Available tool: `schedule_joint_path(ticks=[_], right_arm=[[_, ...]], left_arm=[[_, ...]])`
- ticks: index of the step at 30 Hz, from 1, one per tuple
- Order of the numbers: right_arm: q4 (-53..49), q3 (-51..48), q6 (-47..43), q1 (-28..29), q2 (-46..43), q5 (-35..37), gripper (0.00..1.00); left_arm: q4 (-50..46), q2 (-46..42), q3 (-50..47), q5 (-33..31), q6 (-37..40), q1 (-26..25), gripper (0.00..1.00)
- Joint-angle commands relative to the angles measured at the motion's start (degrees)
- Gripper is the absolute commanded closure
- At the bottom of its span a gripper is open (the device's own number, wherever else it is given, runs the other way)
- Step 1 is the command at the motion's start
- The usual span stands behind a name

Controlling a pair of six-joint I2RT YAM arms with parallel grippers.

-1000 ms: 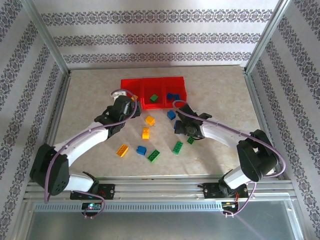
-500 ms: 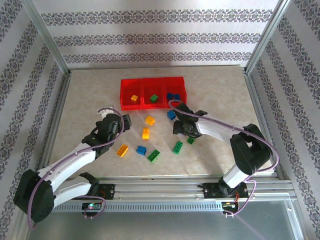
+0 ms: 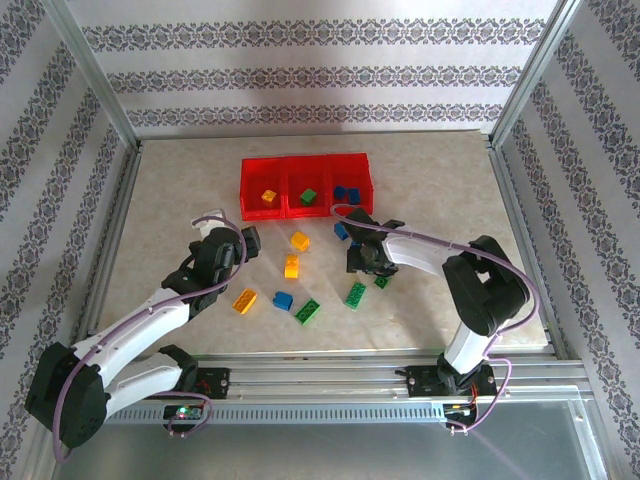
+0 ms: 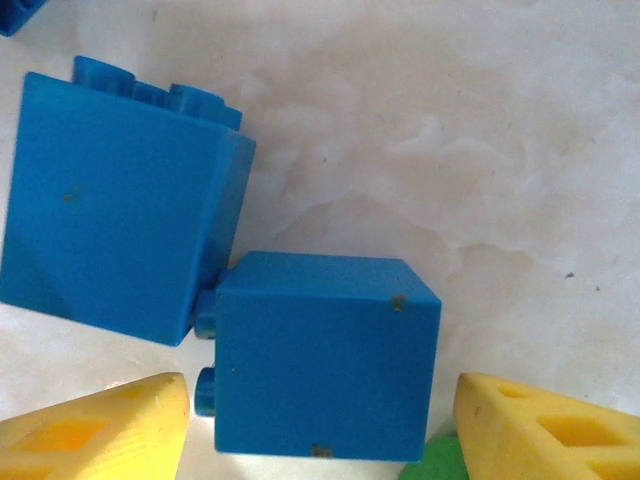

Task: Sort the legos into containers by color
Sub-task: Pick up the lego from the center of the table.

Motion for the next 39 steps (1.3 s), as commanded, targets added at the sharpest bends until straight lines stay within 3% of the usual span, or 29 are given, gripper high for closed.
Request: schedule_joint_path(ticks=[1, 12, 24, 30, 39], right_arm=[[-0.4, 1.9, -1.1, -0.9, 1.2, -0.2, 0.3], [1.4, 2.5, -1.5, -2.5, 1.7, -1.5, 0.35], [1.4, 1.9, -1.2, -3.1, 2.4, -2.2, 0.5], [0.8, 1.1, -1.1, -3.1, -0.1, -1.7, 0.59], [-0.8, 1.9, -2.2, -3.1, -6.2, 0.8, 0.63]], left_arm=[[2.0, 0.4, -0.5, -1.1, -0.6, -0.5, 0.0], [1.7, 1.6, -0.2, -1.1, -1.2, -0.4, 0.0], [1.5, 3.1, 0.1, -0.3, -1.4, -0.2, 0.0], [1.3, 3.1, 0.0, -0.6, -1.5, 0.0, 0.0], [1.7, 3.6, 0.0, -0.4, -1.6, 0.1, 0.0]])
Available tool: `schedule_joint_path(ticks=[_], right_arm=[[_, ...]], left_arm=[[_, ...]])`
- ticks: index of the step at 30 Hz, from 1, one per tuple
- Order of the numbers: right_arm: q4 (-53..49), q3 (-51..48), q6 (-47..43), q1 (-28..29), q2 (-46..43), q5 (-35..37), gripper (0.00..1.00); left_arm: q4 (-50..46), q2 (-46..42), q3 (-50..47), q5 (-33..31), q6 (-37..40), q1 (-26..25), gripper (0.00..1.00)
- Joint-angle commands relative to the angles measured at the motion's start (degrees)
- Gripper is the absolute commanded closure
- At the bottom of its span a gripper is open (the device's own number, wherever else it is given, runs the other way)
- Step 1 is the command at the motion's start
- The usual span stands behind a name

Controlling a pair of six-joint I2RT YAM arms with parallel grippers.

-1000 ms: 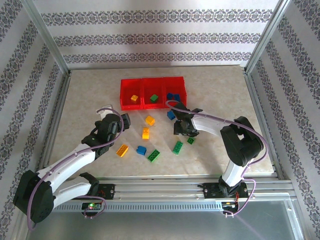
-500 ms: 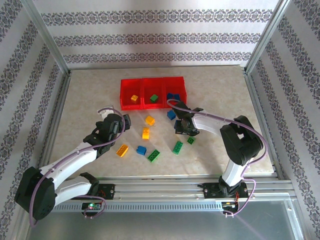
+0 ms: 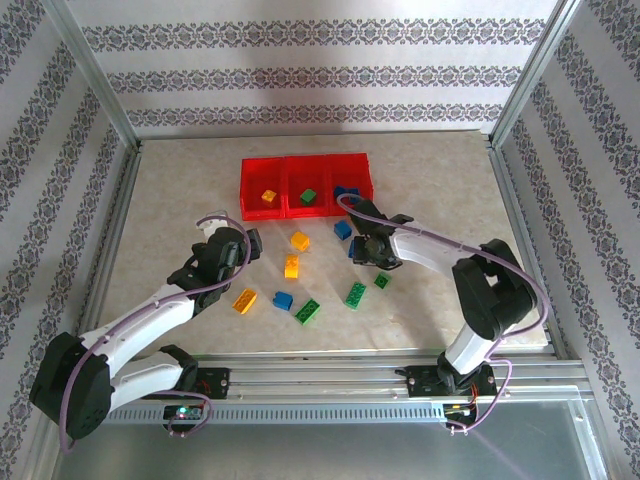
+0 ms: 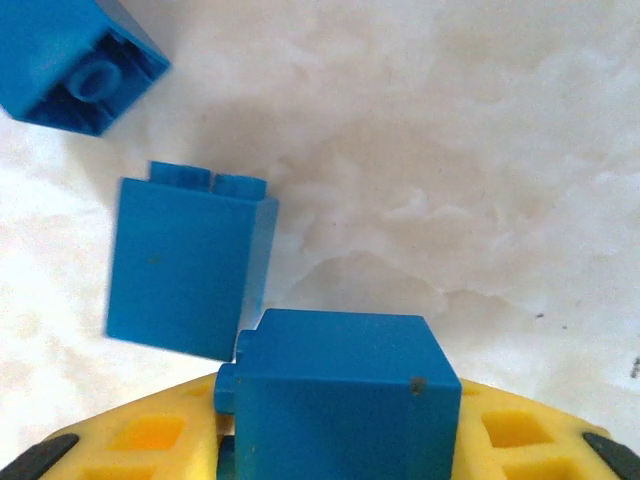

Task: Sort the legos into containers by color
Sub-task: Pick up the lego from the center of the table, then place the lego in the container.

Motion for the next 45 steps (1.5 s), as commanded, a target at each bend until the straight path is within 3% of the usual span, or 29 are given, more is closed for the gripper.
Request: schedule_joint_path(ticks=[1, 9, 26, 45], right_arm=[[-1.6, 1.0, -1.4, -0.6, -3.1, 2.5, 0.64], [-2.4, 10.3, -6.6, -1.2, -0.1, 4.4, 0.66], [-2.0, 38.0, -13.5, -5.3, 20.9, 4.3, 0.67], [-1.2, 53.1, -15.8, -7.6, 34.8, 6.8, 0.63]], left_arm=[[1.7, 0.5, 0.0, -0.5, -1.2, 0.1, 0.0], [1.3, 0.8, 0.2, -0.2, -1.2, 0.1, 0.01], [-0.8, -0.6, 0.1, 1.3, -1.7, 0.5, 0.0], [-2.5, -2.1, -0.5, 3.5, -1.6, 0.6, 0.0]])
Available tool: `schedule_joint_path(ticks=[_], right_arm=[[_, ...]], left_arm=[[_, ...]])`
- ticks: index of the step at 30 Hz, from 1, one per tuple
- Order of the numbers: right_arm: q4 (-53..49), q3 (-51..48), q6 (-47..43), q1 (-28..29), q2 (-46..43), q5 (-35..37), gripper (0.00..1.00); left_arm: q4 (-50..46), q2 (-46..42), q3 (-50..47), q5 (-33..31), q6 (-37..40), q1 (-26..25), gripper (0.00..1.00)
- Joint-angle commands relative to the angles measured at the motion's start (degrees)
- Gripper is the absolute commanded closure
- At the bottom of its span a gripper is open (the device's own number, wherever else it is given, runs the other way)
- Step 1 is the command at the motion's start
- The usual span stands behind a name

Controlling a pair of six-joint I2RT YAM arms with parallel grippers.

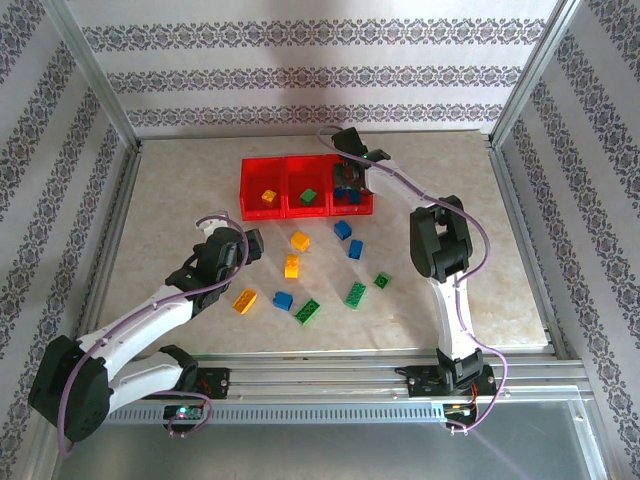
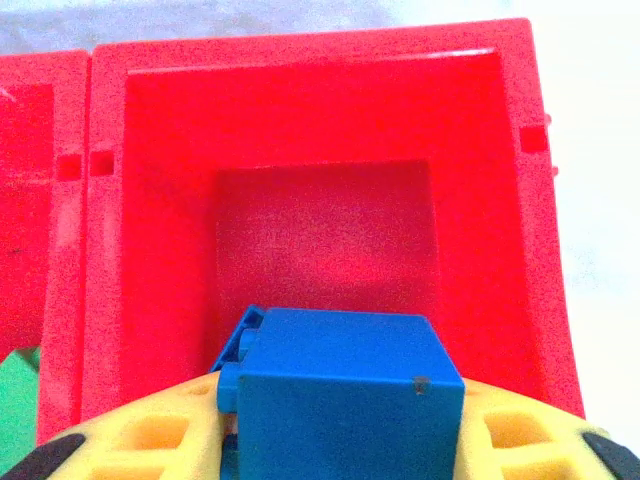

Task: Sort the legos into containers by color
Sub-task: Place the lego in the container.

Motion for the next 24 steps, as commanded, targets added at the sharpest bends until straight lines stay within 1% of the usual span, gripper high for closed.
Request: schedule_joint_path(ticks=[1, 15, 24], right_arm=[[0.2, 2.9, -1.6, -0.4, 1.7, 2.6, 0.63], [0.2, 4.4, -1.3, -0.6, 2.0, 3.3, 0.48], [0.2, 3.4, -1.2, -0.4, -1.0, 3.2, 0.45]], left_arm=[[-2.1, -1.1, -0.6, 0.9, -0.2, 0.6, 0.0], [-2.8, -1.2, -0.4, 2.8, -0.2, 0.6, 0.0], [-3.9, -2.0, -0.5, 2.5, -0.4, 0.5, 0.0]])
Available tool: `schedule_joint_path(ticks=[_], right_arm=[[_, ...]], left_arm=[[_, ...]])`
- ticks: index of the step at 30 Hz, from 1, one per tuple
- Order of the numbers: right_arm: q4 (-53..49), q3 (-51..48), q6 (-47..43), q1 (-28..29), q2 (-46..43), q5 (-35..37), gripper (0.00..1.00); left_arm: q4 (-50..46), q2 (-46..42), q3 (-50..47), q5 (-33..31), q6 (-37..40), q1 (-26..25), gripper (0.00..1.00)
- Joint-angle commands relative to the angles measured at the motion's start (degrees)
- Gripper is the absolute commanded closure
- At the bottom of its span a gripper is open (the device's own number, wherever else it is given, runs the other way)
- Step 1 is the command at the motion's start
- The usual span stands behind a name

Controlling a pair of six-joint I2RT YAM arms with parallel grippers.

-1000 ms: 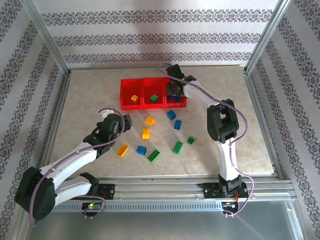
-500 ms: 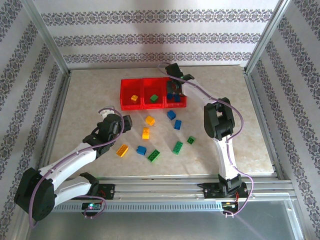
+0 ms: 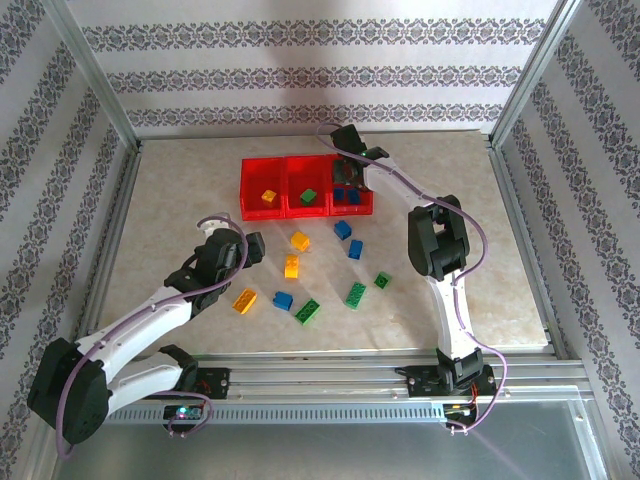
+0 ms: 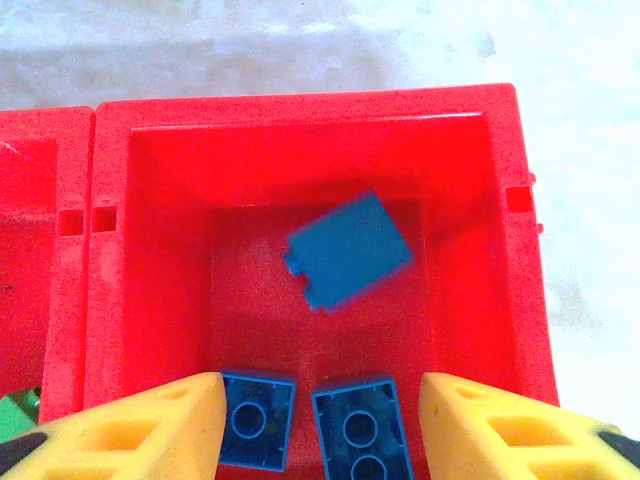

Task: Sort the legos into containers by color
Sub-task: Place the lego in the container.

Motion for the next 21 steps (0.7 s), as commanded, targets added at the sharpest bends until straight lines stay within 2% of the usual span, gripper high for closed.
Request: schedule_joint_path(ticks=[1, 12, 17, 21], right_arm=[[0.3, 0.3, 0.0, 0.0, -2.9, 1.3, 0.45], [0.7, -11.5, 2.8, 2.3, -14.9, 2.0, 0.41], [0.7, -20.8, 5.2, 3.9, -21.8, 2.5, 0.31], [0.4, -27.7, 6.7, 5.6, -26.5, 2.4, 0.17]], left_arm=[[-2.0, -1.3, -0.4, -0.2, -0.4, 0.6, 0.0], [-2.3, -1.3, -0.3, -0.5, -0.5, 0.5, 0.0], [-1.9, -1.0, -0.6, -1.0, -1.0, 0.6, 0.0], [-0.8, -0.2, -0.5, -0.8, -0.6, 0.6, 0.0]])
